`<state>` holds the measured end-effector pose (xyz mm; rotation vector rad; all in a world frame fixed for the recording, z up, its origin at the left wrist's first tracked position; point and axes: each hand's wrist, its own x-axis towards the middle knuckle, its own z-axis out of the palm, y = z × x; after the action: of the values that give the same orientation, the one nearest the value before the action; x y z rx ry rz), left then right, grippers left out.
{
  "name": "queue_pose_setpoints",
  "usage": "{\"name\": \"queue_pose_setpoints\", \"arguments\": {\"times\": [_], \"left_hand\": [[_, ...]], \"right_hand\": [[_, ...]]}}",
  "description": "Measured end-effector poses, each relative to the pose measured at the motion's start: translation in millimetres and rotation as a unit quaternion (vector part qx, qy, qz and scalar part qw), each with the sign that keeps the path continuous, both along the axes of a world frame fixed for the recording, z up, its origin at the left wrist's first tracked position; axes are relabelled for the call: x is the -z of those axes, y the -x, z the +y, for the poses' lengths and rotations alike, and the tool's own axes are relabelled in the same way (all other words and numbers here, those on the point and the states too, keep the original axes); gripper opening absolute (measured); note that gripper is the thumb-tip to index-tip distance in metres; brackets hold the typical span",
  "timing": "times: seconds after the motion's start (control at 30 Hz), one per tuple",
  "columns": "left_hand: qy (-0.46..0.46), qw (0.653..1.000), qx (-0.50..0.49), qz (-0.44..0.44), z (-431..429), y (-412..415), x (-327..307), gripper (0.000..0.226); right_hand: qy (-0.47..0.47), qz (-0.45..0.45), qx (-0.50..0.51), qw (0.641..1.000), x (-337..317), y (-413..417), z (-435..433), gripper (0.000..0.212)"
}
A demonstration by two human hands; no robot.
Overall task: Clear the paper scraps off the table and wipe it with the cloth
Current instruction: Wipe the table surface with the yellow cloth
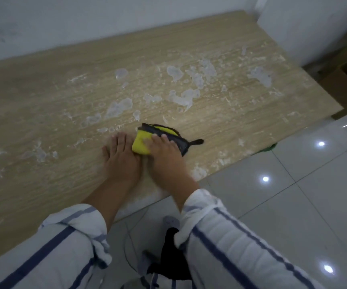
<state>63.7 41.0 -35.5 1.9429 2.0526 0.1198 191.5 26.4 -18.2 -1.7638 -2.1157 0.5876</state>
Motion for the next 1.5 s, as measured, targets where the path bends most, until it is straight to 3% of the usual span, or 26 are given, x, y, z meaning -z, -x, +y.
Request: {"name": "queue_pose_setpoints", "arguments": {"times": [0.1, 0.17, 0.27, 0.37, 0.43, 0.5, 0.6, 0.7, 0.8, 0.9, 0.97, 1.03, 1.1, 1.17, 1.23, 1.37, 1.43, 1.5], "left_hand": [[-0.012, 1.0, -0.001, 0.006, 3, -1, 2, 0.057], [-0.016, 1.0, 0.002, 0.016, 2, -2, 1, 0.057], [-0.017, 1.0, 0.002, 0.014, 1, -3, 1, 0.057], [-0.017, 1.0, 0.004, 0.011, 3, -5, 0, 0.056], [-0.013, 1.0, 0.015, 0.004, 9, -13, -1, 0.057], [-0.007, 1.0, 0.027, -0.002, 17, -23, -1, 0.057], [-0.012, 0.999, 0.028, -0.009, 24, -33, 0, 0.056], [-0.014, 0.999, 0.029, -0.007, 24, -33, -1, 0.057], [-0.017, 0.999, 0.025, -0.009, 24, -33, -2, 0.057], [-0.009, 1.0, 0.022, -0.013, 30, -35, -5, 0.057], [-0.011, 1.0, 0.016, -0.017, 41, -36, -6, 0.056], [-0.015, 1.0, 0.009, -0.006, 50, -36, -6, 0.057], [-0.014, 1.0, -0.013, 0.004, 66, -31, -6, 0.057], [-0.018, 0.999, -0.033, 0.0, 79, -25, -6, 0.057], [-0.012, 0.999, -0.044, -0.003, 86, -20, -6, 0.057], [-0.031, 0.997, -0.067, -0.034, 87, -16, -8, 0.061], [-0.042, 0.991, -0.118, -0.044, 92, -3, -9, 0.058], [-0.029, 0.981, -0.187, -0.032, 96, 16, -10, 0.055]], "right_hand": [[-0.016, -0.071, 0.01, 0.997, 17, -39, 9, 0.053], [-0.015, -0.118, 0.108, 0.987, 18, -96, 15, 0.057], [0.028, -0.083, 0.31, 0.947, 5, -189, 9, 0.056], [0.065, -0.052, 0.444, 0.892, -16, -198, 14, 0.046], [0.055, -0.052, 0.399, 0.914, -23, -149, 33, 0.043], [0.028, -0.022, 0.221, 0.975, -15, -81, 34, 0.039], [0.021, -0.005, 0.053, 0.998, 4, -46, 13, 0.052], [-0.019, -0.029, 0.128, 0.991, 11, -110, 18, 0.055], [0.037, -0.051, 0.258, 0.964, 2, -185, 32, 0.051], [0.049, -0.047, 0.381, 0.922, -13, -174, 64, 0.041], [0.011, -0.034, 0.291, 0.956, -13, -117, 84, 0.041], [-0.003, -0.035, 0.09, 0.995, 1, -58, 73, 0.054], [0.003, -0.036, -0.042, 0.998, 11, -48, 75, 0.057], [-0.051, -0.052, -0.053, 0.996, 15, -81, 102, 0.052], [-0.063, -0.055, 0.01, 0.996, 12, -120, 137, 0.049], [0.038, -0.031, 0.184, 0.982, -8, -144, 213, 0.042], [0.008, 0.01, 0.148, 0.989, -19, -91, 222, 0.037], [-0.053, 0.048, 0.008, 0.997, -14, -26, 200, 0.038]]}}
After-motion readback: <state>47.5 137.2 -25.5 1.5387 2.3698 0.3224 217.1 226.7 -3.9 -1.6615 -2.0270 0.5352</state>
